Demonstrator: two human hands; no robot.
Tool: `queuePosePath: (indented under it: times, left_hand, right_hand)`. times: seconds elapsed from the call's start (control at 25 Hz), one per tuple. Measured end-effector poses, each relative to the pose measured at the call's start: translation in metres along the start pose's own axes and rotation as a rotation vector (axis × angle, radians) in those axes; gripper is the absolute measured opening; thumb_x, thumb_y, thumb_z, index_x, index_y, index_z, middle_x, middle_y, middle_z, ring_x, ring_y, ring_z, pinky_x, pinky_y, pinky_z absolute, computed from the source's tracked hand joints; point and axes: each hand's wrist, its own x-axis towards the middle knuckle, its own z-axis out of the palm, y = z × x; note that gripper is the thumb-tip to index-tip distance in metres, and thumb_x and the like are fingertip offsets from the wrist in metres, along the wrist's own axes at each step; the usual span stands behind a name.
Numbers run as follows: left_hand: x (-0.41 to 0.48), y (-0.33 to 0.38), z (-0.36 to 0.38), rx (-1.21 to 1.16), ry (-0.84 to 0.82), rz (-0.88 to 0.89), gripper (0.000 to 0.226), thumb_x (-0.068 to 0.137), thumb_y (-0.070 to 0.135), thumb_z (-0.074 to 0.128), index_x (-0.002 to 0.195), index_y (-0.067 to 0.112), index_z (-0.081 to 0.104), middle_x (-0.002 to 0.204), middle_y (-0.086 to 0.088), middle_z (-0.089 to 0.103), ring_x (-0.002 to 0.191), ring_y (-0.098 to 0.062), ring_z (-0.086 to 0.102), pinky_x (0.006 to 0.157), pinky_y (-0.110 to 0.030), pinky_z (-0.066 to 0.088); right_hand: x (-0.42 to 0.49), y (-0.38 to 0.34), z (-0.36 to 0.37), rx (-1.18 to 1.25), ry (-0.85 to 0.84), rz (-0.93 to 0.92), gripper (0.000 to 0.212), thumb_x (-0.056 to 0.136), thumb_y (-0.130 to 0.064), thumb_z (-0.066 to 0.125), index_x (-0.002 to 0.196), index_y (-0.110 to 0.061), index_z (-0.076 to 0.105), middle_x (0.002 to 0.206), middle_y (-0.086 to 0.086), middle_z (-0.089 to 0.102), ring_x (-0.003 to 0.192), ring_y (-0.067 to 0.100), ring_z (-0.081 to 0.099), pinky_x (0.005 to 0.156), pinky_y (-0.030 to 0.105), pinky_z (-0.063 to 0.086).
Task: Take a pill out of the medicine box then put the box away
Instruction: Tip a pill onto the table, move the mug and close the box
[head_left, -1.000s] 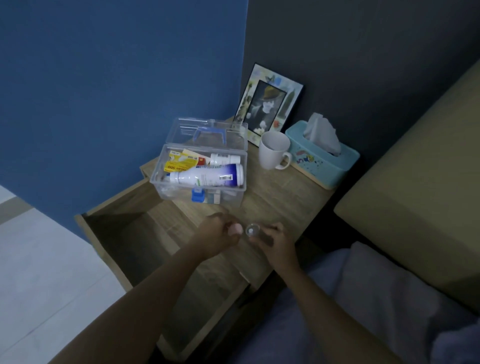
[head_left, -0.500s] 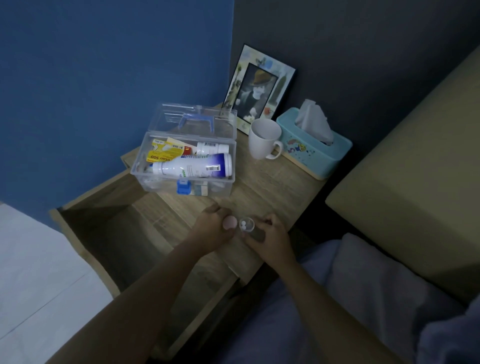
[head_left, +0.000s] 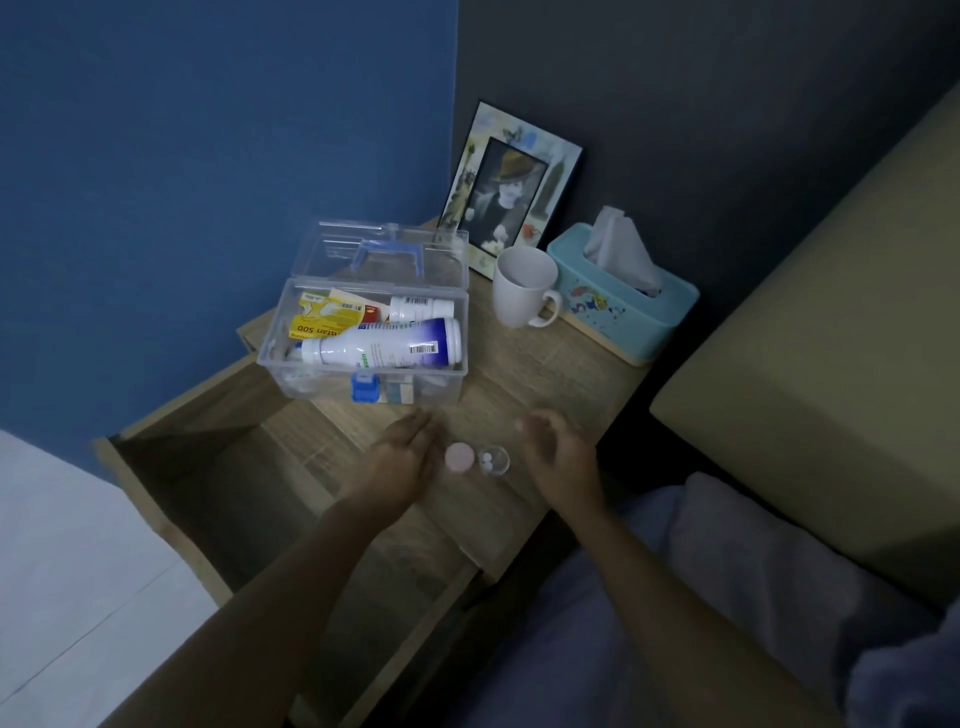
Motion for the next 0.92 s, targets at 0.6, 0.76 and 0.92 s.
queuePosePath:
  times: [0.6, 0.76, 0.92]
  left_hand:
    - [-0.005, -0.012, 0.004, 0.215, -0.092, 0.061, 0.067, 0.097, 0.040, 0.008, 0.127, 0.000, 0.053, 0.133, -0.019, 0.055, 0.124, -0.034, 0.051, 0.095, -0.050, 0.044]
    - [-0.002, -0.018, 0.014, 0.138, -0.052, 0.063, 0.052, 0.098, 0.035, 0.028, 0.143, 0.009, 0.025, 0.153, -0.008, 0.019, 0.142, -0.025, 0.008, 0.114, -0.041, 0.009]
    - [-0.003, -0.025, 0.023, 0.098, -0.015, 0.065, 0.054, 0.099, 0.033, 0.029, 0.146, 0.015, 0.010, 0.155, -0.001, 0.002, 0.139, -0.019, -0.013, 0.112, -0.034, -0.008]
  right_hand:
    - [0.174, -0.041, 0.011, 0.319, 0.516, 0.250, 0.040, 0.099, -0.028, 0.036, 0.098, 0.005, 0.057, 0.105, 0.025, 0.061, 0.096, 0.034, 0.058, 0.069, 0.027, 0.034]
    - [0.184, -0.043, 0.022, 0.370, 0.488, 0.390, 0.057, 0.098, -0.044, 0.027, 0.103, -0.002, 0.065, 0.110, 0.020, 0.067, 0.100, 0.034, 0.060, 0.081, 0.036, 0.044]
    - [0.185, -0.045, 0.031, 0.575, 0.567, 0.422, 0.051, 0.096, -0.046, 0.035, 0.090, -0.005, 0.066, 0.094, 0.016, 0.067, 0.093, 0.031, 0.062, 0.071, 0.031, 0.043]
